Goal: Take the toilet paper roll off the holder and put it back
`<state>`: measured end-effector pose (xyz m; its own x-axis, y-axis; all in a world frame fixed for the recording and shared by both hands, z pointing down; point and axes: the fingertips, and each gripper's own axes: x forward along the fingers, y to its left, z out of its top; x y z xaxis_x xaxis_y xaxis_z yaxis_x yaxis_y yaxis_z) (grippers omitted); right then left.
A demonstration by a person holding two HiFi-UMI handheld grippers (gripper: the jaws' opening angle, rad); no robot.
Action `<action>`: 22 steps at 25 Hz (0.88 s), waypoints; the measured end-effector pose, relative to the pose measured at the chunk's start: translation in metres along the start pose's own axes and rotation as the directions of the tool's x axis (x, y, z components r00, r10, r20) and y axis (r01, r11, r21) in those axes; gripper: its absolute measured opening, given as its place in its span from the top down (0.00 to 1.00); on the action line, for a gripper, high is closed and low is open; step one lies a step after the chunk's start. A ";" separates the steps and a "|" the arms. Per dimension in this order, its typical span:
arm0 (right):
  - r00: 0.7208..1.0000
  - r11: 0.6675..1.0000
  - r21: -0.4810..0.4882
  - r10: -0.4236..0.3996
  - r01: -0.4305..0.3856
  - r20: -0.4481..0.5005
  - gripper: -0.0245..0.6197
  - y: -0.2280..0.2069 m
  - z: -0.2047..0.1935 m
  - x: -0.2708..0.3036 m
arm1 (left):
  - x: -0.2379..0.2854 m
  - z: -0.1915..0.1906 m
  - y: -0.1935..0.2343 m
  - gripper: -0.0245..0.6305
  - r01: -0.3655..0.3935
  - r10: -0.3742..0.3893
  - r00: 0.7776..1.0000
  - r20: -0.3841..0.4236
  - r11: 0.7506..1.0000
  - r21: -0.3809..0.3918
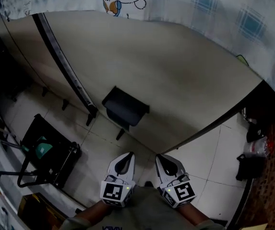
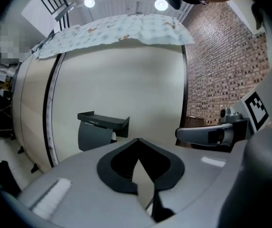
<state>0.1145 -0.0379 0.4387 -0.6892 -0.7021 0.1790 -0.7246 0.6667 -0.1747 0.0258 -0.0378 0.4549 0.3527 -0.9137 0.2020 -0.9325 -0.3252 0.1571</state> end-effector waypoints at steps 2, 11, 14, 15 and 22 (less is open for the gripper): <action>1.000 1.000 -0.013 0.026 -0.026 -0.007 0.96 -0.003 -0.002 -0.014 | -0.012 0.002 -0.012 0.95 -0.052 0.052 0.999 -0.004 0.999 0.007; 0.987 0.988 -0.061 0.146 -0.142 0.066 0.96 0.030 0.020 -0.037 | -0.076 0.033 -0.016 0.95 -0.227 0.224 0.971 0.086 0.974 0.022; 0.986 0.989 -0.061 0.142 -0.137 0.085 0.96 0.045 0.027 -0.042 | -0.100 0.047 -0.018 0.95 -0.235 0.230 0.964 0.131 0.971 0.029; 0.987 0.990 -0.065 0.132 -0.127 0.090 0.96 0.050 0.029 -0.045 | -0.110 0.050 -0.018 0.95 -0.237 0.230 0.963 0.141 0.971 0.032; 0.991 0.996 -0.082 0.049 -0.039 0.126 0.96 0.108 0.035 -0.064 | -0.181 0.044 -0.003 0.95 -0.224 0.217 0.962 0.163 0.974 0.026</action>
<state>0.0805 0.0700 0.3745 -0.7179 -0.6946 0.0470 -0.6951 0.7116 -0.1018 -0.0386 0.1181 0.3749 0.1243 -0.9897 0.0711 -0.9895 -0.1184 0.0826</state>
